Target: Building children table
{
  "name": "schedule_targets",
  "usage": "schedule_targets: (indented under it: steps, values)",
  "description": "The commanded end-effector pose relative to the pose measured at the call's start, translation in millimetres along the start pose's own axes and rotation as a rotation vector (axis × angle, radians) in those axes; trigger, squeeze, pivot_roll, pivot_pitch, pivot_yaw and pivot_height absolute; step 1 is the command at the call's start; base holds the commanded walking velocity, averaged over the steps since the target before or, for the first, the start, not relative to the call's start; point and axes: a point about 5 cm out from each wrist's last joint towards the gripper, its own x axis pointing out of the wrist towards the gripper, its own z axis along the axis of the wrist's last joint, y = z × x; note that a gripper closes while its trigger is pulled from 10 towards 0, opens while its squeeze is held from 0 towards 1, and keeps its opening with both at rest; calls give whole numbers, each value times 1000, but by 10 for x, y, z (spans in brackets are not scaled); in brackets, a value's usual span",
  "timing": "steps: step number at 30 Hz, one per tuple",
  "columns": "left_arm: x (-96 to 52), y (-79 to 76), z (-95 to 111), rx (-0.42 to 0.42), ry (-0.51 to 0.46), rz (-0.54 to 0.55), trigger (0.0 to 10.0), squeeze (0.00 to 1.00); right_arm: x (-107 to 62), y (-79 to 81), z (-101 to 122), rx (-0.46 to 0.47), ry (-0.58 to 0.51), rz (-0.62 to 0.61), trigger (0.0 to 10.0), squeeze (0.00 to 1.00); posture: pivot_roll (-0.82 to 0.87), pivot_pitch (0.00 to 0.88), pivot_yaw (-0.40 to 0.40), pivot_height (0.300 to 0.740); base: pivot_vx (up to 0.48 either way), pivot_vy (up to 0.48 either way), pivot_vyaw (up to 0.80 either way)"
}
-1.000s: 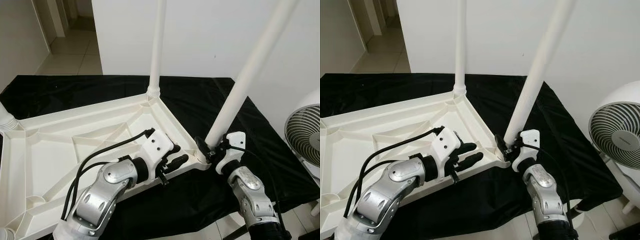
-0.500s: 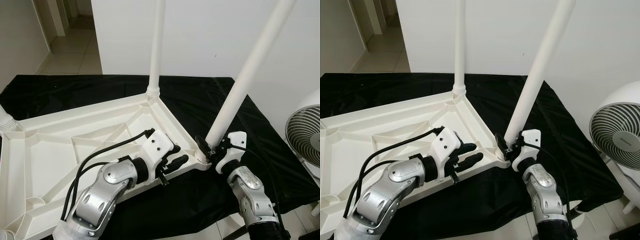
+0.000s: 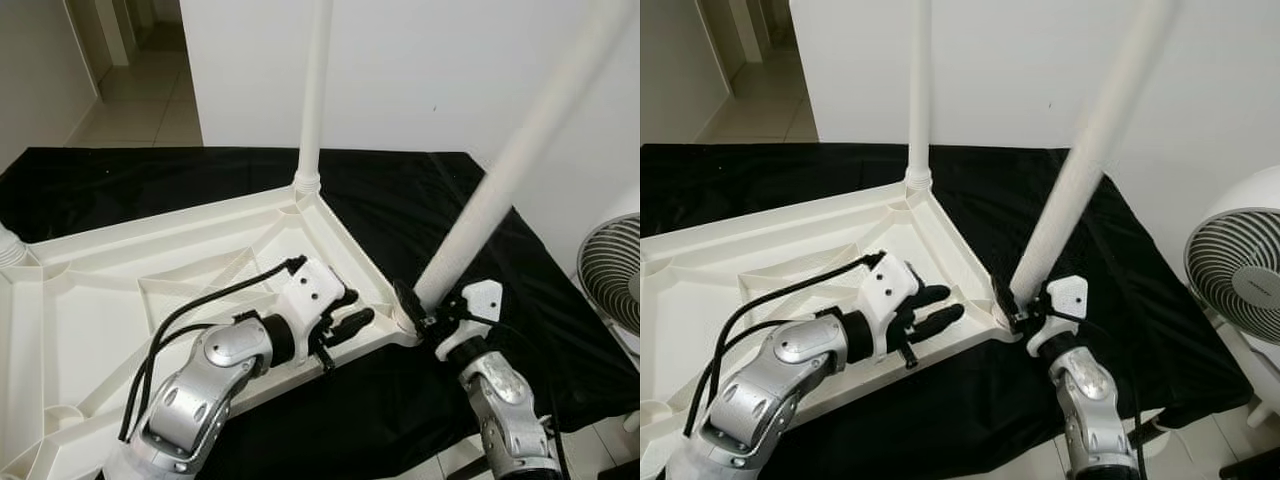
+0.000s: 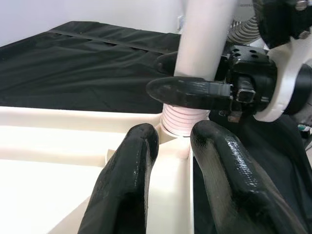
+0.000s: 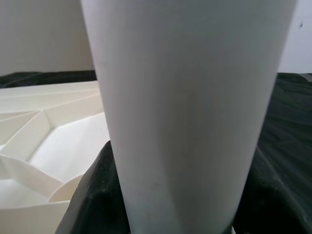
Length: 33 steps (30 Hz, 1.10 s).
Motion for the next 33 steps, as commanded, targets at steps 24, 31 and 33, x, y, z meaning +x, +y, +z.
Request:
schedule_targets:
  steps: [24,31,33]
  values:
    - [6,27,55,3,-13,25,10000,0,-144,-122,-464,46,312,-27,10000,0,43,80,-7,740,0,0,0]
    - [1,29,63,-1,-16,29,10000,0,-134,-119,-464,-130,345,74,10000,0,44,80,-9,740,0,0,0]
    - [-1,31,62,0,-14,29,10000,0,-124,-123,-448,-198,349,101,10000,0,44,82,-4,740,0,0,0]
